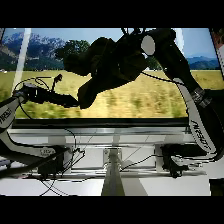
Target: Fold the clothes and pants, and hang the long-sleeved shirts on hangers.
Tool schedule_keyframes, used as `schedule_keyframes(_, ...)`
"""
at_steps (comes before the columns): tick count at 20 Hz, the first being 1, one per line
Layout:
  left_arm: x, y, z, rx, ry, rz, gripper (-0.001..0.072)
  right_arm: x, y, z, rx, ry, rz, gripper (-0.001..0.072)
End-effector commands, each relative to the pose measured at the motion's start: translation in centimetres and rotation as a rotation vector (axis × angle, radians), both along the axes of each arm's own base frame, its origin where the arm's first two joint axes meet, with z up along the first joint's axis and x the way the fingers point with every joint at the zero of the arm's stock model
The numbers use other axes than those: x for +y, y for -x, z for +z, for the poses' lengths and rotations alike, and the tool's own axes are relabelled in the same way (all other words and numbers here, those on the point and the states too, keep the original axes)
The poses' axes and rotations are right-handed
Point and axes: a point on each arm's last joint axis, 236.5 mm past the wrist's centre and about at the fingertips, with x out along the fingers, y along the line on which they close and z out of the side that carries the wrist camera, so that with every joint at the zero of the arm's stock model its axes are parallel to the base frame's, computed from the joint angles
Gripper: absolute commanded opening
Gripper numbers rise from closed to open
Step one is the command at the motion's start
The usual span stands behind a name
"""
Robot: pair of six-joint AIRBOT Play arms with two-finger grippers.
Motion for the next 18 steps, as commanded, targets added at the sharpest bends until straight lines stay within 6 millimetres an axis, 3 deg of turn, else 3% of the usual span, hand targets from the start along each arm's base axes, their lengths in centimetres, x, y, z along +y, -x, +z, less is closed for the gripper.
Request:
schedule_keyframes(1, 0.4, 0.2, -0.5, -0.006, -0.027, -0.014, 0.0585, 0.2, 0.1, 0.0, 0.007, -0.012, 0.002, 0.0051)
schedule_keyframes(5, 0.9, 0.0, -1.6, -0.021, -0.080, -0.016, 0.0585, 0.4, 0.2, 0.0, 0.010, -0.019, 0.005, 0.0051)
schedule_keyframes(12, -0.7, -1.1, -3.4, -0.086, -0.166, -0.035, 0.0584, 0.4, 0.2, 0.0, 0.011, -0.019, 0.004, 0.0051)
schedule_keyframes(15, -1.2, -1.9, -3.9, -0.115, -0.190, -0.022, 0.0483, 0.4, 0.2, 0.0, 0.011, -0.019, 0.005, 0.0051)
schedule_keyframes(18, -1.6, -2.6, -3.7, -0.122, -0.176, 0.009, 0.0461, 0.4, 0.2, 0.0, 0.011, -0.019, 0.004, 0.0051)
